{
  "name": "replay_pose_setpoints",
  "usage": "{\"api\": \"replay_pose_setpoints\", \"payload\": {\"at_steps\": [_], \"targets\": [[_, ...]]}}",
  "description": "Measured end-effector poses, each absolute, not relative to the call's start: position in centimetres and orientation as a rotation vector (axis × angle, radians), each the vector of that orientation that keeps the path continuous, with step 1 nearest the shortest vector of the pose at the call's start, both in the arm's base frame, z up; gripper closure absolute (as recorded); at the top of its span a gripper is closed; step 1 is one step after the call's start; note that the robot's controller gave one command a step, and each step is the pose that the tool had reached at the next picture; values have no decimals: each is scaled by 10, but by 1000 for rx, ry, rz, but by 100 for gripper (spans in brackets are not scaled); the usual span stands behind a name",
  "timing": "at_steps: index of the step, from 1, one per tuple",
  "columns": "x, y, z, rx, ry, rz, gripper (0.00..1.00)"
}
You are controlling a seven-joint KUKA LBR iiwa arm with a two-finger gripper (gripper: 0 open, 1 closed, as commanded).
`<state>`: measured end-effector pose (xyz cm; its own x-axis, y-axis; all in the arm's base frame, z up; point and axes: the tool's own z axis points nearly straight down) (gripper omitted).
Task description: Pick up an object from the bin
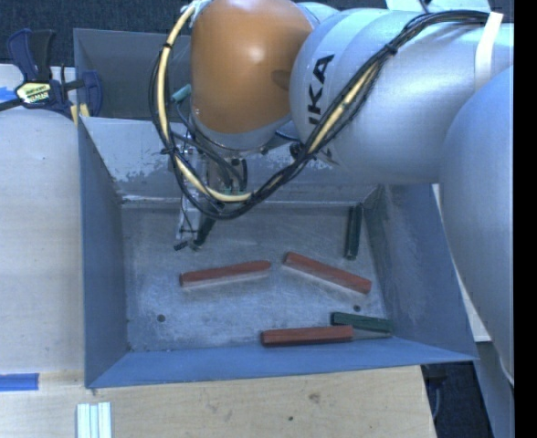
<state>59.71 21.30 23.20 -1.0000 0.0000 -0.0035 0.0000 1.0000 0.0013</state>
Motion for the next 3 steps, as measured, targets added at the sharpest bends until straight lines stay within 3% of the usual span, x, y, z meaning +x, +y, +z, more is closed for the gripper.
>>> {"api": "replay_pose_setpoints", "payload": {"at_steps": [1, 2, 3], "targets": [[580, 156, 180, -164, 3132, 2, 0], [587, 128, 161, -83, 3137, 1, 0], [564, 117, 117, -225, 3134, 0, 0]]}}
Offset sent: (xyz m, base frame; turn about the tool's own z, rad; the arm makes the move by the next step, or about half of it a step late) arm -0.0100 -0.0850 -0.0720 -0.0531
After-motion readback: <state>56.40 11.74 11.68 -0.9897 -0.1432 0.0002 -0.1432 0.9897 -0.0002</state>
